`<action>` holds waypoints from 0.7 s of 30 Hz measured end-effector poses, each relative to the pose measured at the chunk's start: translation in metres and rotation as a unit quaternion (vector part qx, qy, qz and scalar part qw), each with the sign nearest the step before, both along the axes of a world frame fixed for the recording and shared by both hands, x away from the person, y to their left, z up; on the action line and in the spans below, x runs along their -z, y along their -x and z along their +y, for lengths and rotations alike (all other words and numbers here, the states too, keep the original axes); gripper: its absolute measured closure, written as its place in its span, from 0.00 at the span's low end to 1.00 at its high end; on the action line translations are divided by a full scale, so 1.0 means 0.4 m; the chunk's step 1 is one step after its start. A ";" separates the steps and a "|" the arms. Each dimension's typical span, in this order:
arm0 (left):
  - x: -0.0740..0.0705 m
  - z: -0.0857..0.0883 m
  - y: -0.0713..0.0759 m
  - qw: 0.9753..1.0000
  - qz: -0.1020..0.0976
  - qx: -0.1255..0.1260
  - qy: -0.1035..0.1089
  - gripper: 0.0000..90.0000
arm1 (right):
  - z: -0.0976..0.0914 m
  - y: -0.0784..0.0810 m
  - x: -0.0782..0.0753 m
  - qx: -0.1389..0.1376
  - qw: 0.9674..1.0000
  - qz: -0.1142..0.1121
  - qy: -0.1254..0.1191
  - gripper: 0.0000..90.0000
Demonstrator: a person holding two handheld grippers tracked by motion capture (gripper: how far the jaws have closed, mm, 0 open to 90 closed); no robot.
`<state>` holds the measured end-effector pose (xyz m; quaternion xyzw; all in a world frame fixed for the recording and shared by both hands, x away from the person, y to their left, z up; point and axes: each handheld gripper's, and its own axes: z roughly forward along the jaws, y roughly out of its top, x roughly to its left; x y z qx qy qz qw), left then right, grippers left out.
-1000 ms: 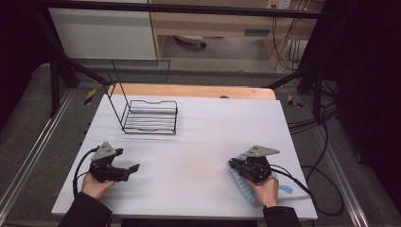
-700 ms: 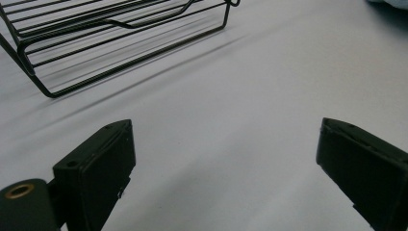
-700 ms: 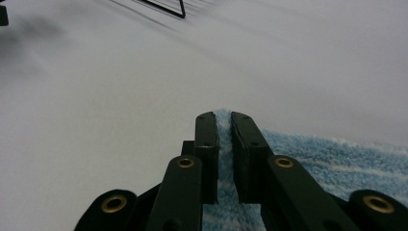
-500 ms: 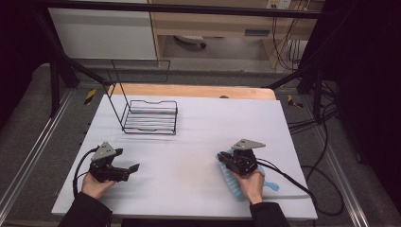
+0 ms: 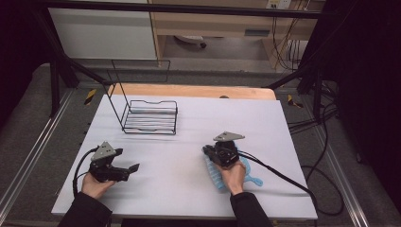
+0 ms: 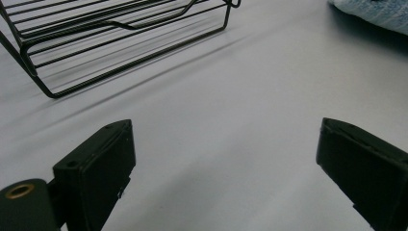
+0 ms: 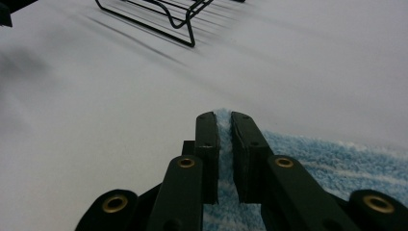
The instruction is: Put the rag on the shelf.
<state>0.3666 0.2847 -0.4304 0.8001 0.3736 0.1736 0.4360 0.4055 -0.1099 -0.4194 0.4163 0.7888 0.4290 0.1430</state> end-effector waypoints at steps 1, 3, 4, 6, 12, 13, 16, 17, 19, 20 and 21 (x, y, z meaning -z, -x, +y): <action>0.000 0.000 0.000 1.000 0.000 0.000 0.000 0.07 | 0.009 -0.005 0.000 0.000 1.000 0.002 -0.001 0.92; 0.000 -0.001 0.000 1.000 0.001 0.001 0.000 0.07 | 0.027 -0.014 0.002 0.000 1.000 0.004 0.000 0.92; 0.001 -0.001 0.000 1.000 0.001 0.001 -0.001 0.07 | 0.036 -0.019 0.004 -0.001 1.000 0.007 0.002 0.92; 0.000 -0.001 0.000 1.000 0.000 0.002 -0.003 0.07 | 0.054 -0.026 0.008 -0.003 1.000 0.011 0.003 0.92; 0.000 0.000 0.000 1.000 0.000 0.001 -0.002 0.07 | 0.097 -0.040 0.022 -0.009 1.000 0.013 0.013 0.92; 0.000 -0.001 0.000 1.000 0.000 0.001 -0.002 0.07 | 0.103 -0.042 0.024 -0.010 1.000 0.015 0.013 0.92; 0.000 -0.001 0.000 1.000 0.000 0.002 -0.003 0.07 | 0.113 -0.050 0.032 -0.011 1.000 0.018 0.009 0.92; 0.000 -0.001 0.000 1.000 0.000 0.002 -0.003 0.07 | 0.117 -0.053 0.035 -0.011 1.000 0.019 0.011 0.91; 0.000 -0.001 0.000 1.000 0.000 0.001 -0.004 0.07 | 0.123 -0.055 0.042 -0.012 1.000 0.021 0.015 0.91; 0.000 -0.001 0.000 1.000 -0.001 0.002 -0.004 0.07 | 0.125 -0.057 0.046 -0.014 1.000 0.021 0.016 0.90; 0.000 -0.001 0.000 1.000 -0.001 0.002 -0.004 0.07 | 0.126 -0.057 0.049 -0.016 0.999 0.026 0.015 0.88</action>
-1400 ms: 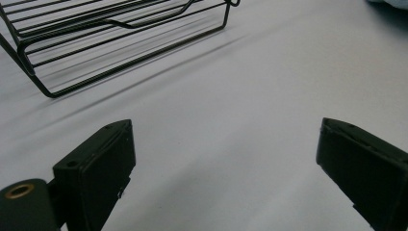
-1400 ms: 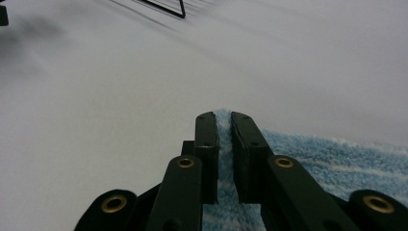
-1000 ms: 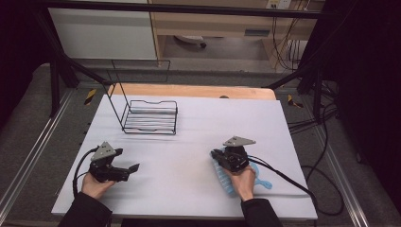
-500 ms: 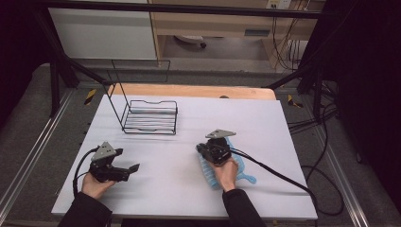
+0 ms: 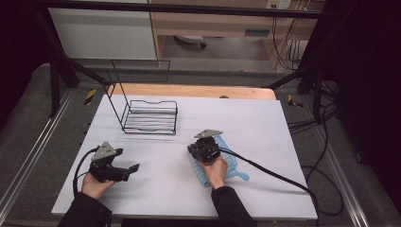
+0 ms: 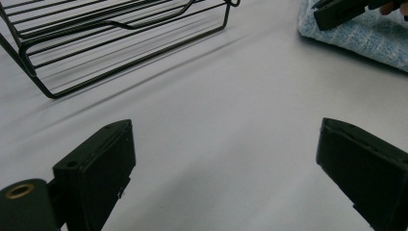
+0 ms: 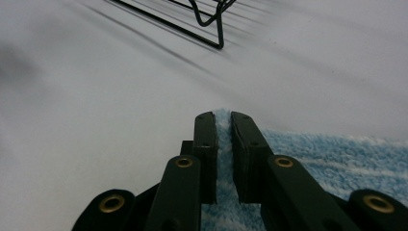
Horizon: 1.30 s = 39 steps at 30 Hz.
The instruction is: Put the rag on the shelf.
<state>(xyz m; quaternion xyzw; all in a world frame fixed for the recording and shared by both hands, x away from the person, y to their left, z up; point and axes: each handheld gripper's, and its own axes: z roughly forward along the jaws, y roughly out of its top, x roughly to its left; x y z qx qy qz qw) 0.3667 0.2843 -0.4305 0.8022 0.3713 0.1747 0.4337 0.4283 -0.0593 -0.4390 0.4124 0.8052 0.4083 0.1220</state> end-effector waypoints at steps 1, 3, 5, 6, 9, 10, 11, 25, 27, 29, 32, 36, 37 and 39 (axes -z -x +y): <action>0.000 0.000 0.000 1.000 0.000 0.000 0.000 0.07 | 0.001 0.000 0.003 -0.001 1.000 0.002 -0.001 0.86; 0.000 0.001 0.000 1.000 0.001 0.000 -0.001 0.07 | 0.002 0.001 0.006 -0.002 1.000 0.000 -0.004 0.78; 0.000 0.001 0.000 1.000 0.001 0.000 0.000 0.07 | 0.002 0.003 0.000 -0.004 1.000 -0.002 -0.012 0.70; 0.000 0.001 0.000 1.000 0.001 -0.001 0.000 0.07 | 0.000 0.004 -0.005 -0.005 1.000 -0.008 -0.016 0.64; 0.000 0.001 0.001 1.000 0.001 -0.001 0.001 0.07 | -0.008 0.010 -0.027 -0.004 1.000 -0.009 -0.024 0.48; 0.000 0.001 0.000 1.000 0.001 -0.001 0.000 0.07 | -0.012 0.012 -0.035 -0.004 1.000 -0.013 -0.022 0.42; 0.000 0.001 0.000 1.000 0.001 -0.001 -0.001 0.07 | -0.012 0.012 -0.035 -0.004 1.000 -0.013 -0.022 0.42; 0.001 0.000 0.000 1.000 0.001 -0.004 -0.004 0.07 | -0.083 0.109 -0.070 -0.046 0.999 -0.018 -0.003 0.16; 0.001 -0.001 0.000 1.000 0.001 -0.004 -0.004 0.07 | -0.097 0.128 -0.062 -0.053 0.998 -0.014 -0.006 0.16; 0.001 -0.001 0.000 1.000 0.001 -0.004 -0.004 0.07 | -0.110 0.144 -0.054 -0.059 0.998 -0.006 -0.008 0.16; 0.002 -0.002 0.001 1.000 0.001 -0.004 -0.004 0.07 | -0.131 0.169 -0.032 -0.063 0.998 -0.004 -0.012 0.16; 0.000 -0.002 0.002 1.000 0.000 -0.003 -0.003 0.07 | -0.138 0.186 -0.012 -0.070 0.998 -0.001 -0.002 0.26; 0.000 -0.003 0.001 1.000 0.001 -0.003 -0.002 0.07 | -0.138 0.192 -0.010 -0.077 0.997 0.000 -0.002 0.32; 0.000 -0.004 0.001 1.000 0.001 -0.003 -0.003 0.07 | -0.138 0.199 -0.007 -0.085 0.996 0.001 0.002 0.41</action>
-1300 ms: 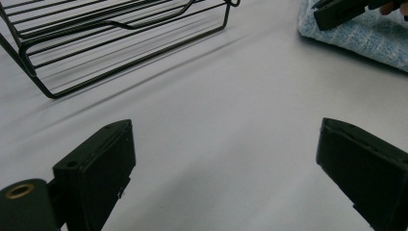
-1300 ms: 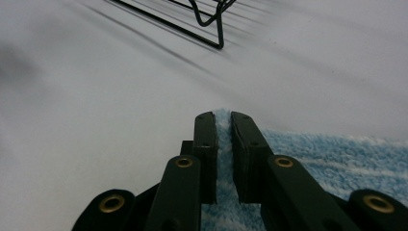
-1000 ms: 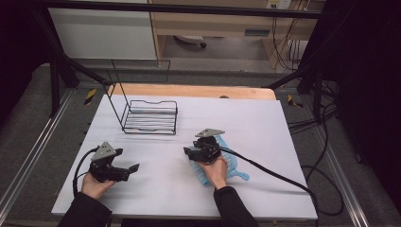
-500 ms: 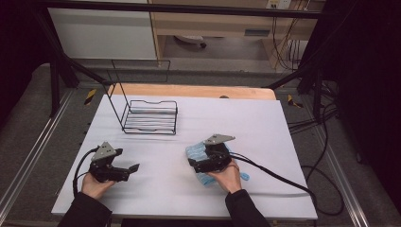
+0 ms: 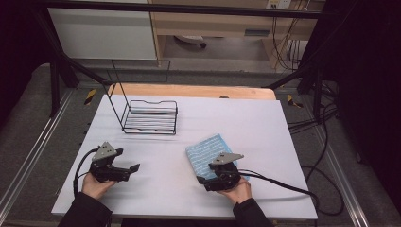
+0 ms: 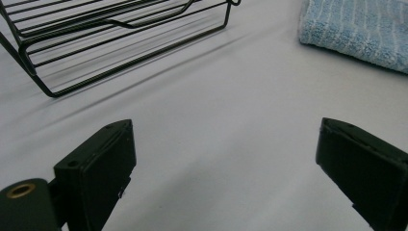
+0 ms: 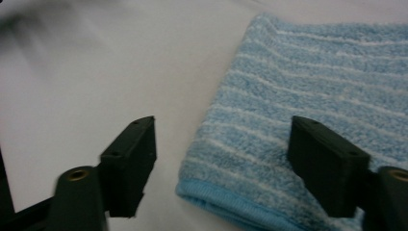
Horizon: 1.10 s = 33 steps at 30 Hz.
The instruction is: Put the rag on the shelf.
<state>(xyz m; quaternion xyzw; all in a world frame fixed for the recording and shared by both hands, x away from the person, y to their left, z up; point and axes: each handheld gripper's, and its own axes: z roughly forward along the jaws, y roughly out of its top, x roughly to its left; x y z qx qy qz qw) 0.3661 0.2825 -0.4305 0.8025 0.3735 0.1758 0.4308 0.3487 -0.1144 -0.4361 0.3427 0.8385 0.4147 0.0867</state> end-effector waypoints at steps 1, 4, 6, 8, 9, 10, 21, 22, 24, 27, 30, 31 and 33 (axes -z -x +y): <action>0.000 -0.001 0.000 1.000 0.000 0.001 0.000 0.07 | 0.000 0.000 0.000 0.000 1.000 0.000 0.000 0.41; 0.000 -0.004 0.001 1.000 -0.001 0.003 -0.001 0.07 | -0.002 0.006 -0.001 -0.006 1.000 0.000 0.010 0.56; 0.000 -0.004 0.001 1.000 0.000 0.003 -0.001 0.07 | -0.003 0.006 0.002 -0.011 1.000 0.001 0.019 0.61; 0.000 -0.003 0.000 1.000 0.000 0.003 0.000 0.07 | 0.000 0.007 0.011 -0.014 0.999 0.004 0.028 0.67; 0.001 -0.003 0.000 1.000 0.000 0.003 0.000 0.07 | 0.000 0.007 0.011 -0.014 0.999 0.004 0.028 0.67; 0.001 -0.003 0.000 1.000 0.000 0.003 0.000 0.07 | 0.001 0.006 0.013 -0.016 0.999 0.003 0.031 0.69; 0.002 -0.004 -0.001 1.000 0.002 0.003 -0.003 0.07 | 0.008 -0.002 0.032 -0.013 0.999 -0.009 0.047 0.89; 0.002 -0.004 -0.001 1.000 0.002 0.004 -0.003 0.07 | 0.007 -0.005 0.031 -0.016 0.999 -0.007 0.047 0.90; 0.002 -0.005 -0.001 1.000 0.001 0.005 -0.004 0.08 | 0.007 -0.010 0.029 -0.018 0.999 -0.001 0.045 0.92; 0.002 -0.006 -0.001 1.000 0.001 0.006 -0.005 0.08 | 0.006 -0.015 0.026 -0.021 0.999 0.006 0.043 0.93; 0.002 -0.005 -0.001 1.000 0.000 0.005 -0.002 0.08 | 0.003 -0.020 0.019 -0.027 0.999 0.008 0.041 0.94; 0.002 -0.004 -0.001 1.000 0.001 0.005 -0.002 0.08 | 0.002 -0.021 0.016 -0.027 0.999 0.009 0.040 0.94; 0.002 -0.003 -0.002 1.000 0.001 0.004 -0.003 0.07 | 0.001 -0.020 0.011 -0.026 0.999 0.008 0.029 0.94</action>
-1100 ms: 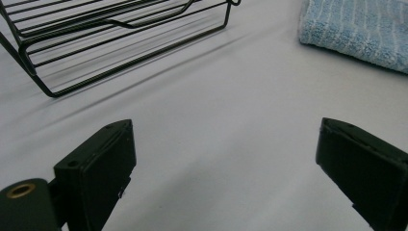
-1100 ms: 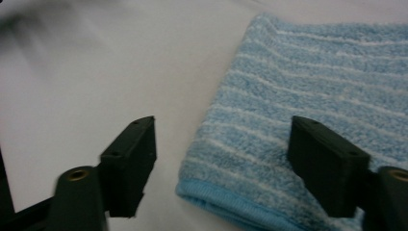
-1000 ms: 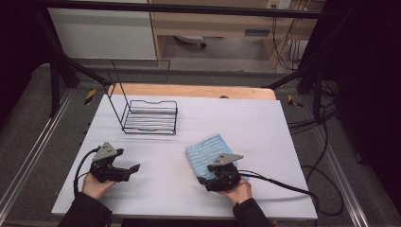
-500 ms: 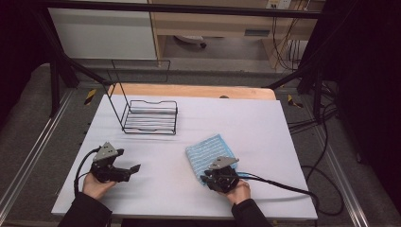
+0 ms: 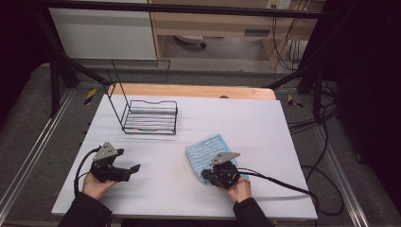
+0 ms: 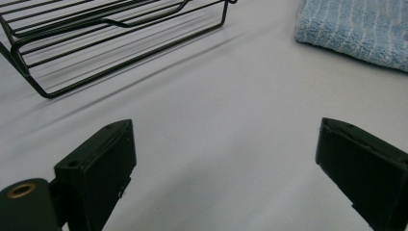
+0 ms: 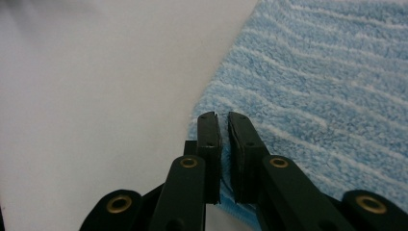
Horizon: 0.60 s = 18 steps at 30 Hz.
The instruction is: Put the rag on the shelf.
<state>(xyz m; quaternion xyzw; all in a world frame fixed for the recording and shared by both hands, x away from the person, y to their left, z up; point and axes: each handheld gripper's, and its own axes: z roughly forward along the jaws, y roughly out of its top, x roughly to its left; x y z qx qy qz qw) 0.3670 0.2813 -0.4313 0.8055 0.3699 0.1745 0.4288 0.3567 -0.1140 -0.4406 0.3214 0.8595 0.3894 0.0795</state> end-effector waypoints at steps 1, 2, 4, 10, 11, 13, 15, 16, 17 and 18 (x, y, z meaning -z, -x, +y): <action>0.000 0.000 0.000 1.000 0.001 0.000 -0.001 0.07 | 0.000 0.000 0.000 0.000 1.000 0.000 0.000 0.94; 0.000 -0.001 0.000 1.000 0.000 0.001 -0.002 0.08 | 0.000 0.000 -0.001 0.001 1.000 0.000 -0.005 0.94; 0.000 -0.002 0.000 1.000 0.000 0.000 0.000 0.08 | 0.001 0.000 -0.003 0.004 1.000 0.003 -0.017 0.94; 0.000 0.000 0.000 1.000 0.000 -0.001 -0.003 0.07 | 0.022 0.004 -0.010 0.011 0.999 0.003 -0.048 0.94; 0.000 0.000 0.000 1.000 0.001 -0.002 -0.002 0.08 | 0.027 0.004 -0.009 0.011 0.999 0.002 -0.050 0.94; 0.001 0.000 0.000 1.000 0.001 -0.002 -0.003 0.08 | 0.047 0.007 -0.008 0.012 0.999 -0.005 -0.052 0.94; 0.001 0.000 0.000 1.000 0.001 -0.002 -0.002 0.07 | 0.053 0.006 -0.008 0.010 0.999 -0.009 -0.052 0.94; 0.001 0.000 -0.001 1.000 0.001 -0.002 -0.003 0.07 | 0.066 0.006 -0.007 0.011 0.998 -0.007 -0.057 0.94; 0.002 0.000 -0.001 1.000 0.001 -0.002 -0.002 0.08 | 0.071 0.006 -0.006 0.010 0.998 -0.010 -0.058 0.94; 0.002 0.000 -0.001 1.000 0.001 -0.003 -0.002 0.08 | 0.071 0.006 -0.006 0.010 0.998 -0.010 -0.058 0.94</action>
